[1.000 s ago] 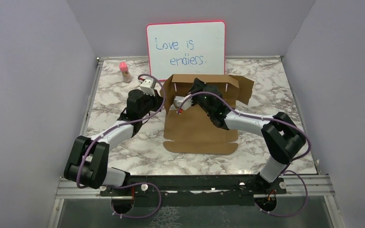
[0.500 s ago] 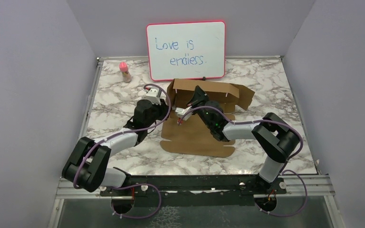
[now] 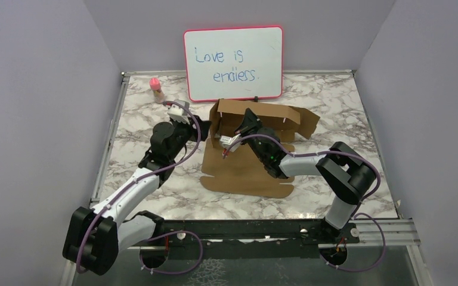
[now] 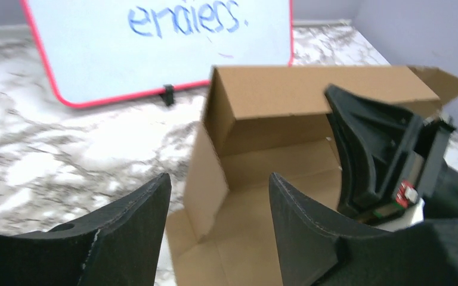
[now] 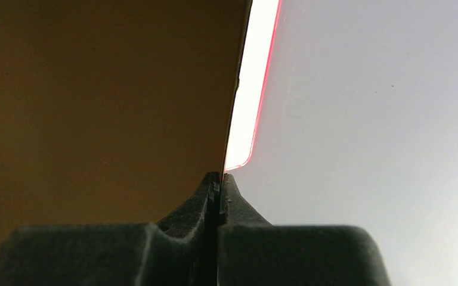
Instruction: Fold the paper box
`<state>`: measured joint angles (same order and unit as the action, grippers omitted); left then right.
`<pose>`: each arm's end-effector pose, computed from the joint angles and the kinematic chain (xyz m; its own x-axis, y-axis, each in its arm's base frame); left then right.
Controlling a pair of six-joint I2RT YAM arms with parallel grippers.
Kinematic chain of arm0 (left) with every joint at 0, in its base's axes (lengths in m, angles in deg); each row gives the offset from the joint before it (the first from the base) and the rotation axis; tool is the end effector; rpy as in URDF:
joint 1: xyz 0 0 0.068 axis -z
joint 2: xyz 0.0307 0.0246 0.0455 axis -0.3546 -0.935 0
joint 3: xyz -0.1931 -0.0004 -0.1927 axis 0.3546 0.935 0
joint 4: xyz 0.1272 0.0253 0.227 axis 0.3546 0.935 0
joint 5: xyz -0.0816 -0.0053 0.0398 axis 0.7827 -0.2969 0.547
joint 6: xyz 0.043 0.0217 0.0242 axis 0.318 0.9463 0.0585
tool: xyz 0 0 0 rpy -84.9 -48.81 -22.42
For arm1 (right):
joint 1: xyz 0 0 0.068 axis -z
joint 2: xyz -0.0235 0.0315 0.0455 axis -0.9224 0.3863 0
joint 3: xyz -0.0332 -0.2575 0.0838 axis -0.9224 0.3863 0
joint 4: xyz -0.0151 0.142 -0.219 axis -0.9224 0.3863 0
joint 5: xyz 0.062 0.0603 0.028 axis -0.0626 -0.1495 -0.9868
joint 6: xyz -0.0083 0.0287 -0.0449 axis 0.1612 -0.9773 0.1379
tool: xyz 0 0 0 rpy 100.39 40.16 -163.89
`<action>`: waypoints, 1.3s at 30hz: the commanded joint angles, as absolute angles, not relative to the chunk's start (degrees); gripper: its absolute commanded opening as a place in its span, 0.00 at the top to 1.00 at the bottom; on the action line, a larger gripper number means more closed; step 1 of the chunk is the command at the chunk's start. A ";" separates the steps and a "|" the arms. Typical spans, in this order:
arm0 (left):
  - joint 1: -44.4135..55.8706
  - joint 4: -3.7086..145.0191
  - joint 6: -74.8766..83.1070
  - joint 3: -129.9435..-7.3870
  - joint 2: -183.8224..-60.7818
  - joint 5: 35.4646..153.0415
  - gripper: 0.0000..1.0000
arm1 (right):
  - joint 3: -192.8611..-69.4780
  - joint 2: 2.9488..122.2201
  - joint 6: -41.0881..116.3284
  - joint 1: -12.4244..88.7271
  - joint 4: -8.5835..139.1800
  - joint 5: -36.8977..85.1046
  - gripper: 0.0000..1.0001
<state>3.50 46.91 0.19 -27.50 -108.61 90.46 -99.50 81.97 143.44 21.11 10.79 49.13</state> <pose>0.2225 -0.1034 0.2632 -0.2029 -0.2010 -0.9584 0.4424 0.8543 -0.2728 0.2578 0.2531 0.1971 0.4807 -0.8603 0.1697 0.0444 -0.1694 -0.9845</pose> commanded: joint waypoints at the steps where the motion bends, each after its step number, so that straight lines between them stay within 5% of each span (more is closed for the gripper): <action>1: -1.58 53.63 2.62 -32.76 -106.31 91.36 0.37 | -98.50 80.48 142.60 20.36 13.29 50.75 0.97; 14: -12.87 45.58 4.46 -33.52 -120.56 100.74 0.33 | -100.51 79.53 139.84 20.35 19.67 50.48 0.96; 26: -11.71 40.18 8.54 -38.64 -135.04 115.32 0.31 | -101.84 79.36 137.65 19.91 23.13 49.73 0.97; 39: -7.02 35.18 10.14 -38.89 -139.35 118.50 0.29 | -103.42 78.60 135.74 19.69 27.17 49.50 0.98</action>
